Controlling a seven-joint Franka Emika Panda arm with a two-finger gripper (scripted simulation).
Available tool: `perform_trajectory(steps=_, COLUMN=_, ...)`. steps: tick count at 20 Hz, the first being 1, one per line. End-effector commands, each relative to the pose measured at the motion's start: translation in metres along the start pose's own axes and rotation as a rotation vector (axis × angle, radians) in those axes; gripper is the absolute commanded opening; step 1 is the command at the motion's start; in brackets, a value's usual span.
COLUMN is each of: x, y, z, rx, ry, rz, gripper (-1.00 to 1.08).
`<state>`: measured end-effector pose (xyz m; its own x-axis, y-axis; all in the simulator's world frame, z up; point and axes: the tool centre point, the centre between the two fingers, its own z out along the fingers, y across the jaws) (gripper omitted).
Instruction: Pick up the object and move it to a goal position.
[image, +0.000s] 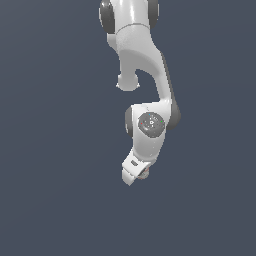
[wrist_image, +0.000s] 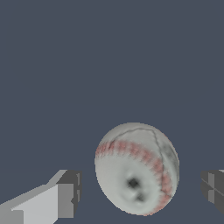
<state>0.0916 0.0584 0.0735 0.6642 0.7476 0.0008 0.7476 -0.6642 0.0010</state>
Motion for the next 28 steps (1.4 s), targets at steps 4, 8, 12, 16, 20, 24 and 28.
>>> perform_trajectory(steps=4, x=-0.001, y=-0.001, z=0.025, rx=0.001, ry=-0.001, rz=-0.002, gripper=1.0)
perform_trajectory(steps=8, x=0.0, y=0.0, z=0.026, rx=0.001, ry=-0.001, rz=-0.002, gripper=1.0)
perform_trajectory(steps=12, x=0.0, y=0.0, z=0.026, rx=0.001, ry=-0.001, rz=-0.002, gripper=-1.0)
perform_trajectory(steps=16, x=0.0, y=0.0, z=0.026, rx=0.001, ry=-0.001, rz=-0.002, gripper=-1.0)
perform_trajectory(steps=20, x=0.0, y=0.0, z=0.026, rx=0.002, ry=-0.002, rz=-0.002, gripper=-1.0)
perform_trajectory(steps=24, x=-0.002, y=0.001, z=0.023, rx=0.002, ry=-0.002, rz=-0.002, gripper=-1.0)
perform_trajectory(steps=28, x=-0.009, y=0.003, z=0.013, rx=0.002, ry=-0.002, rz=-0.002, gripper=-1.0)
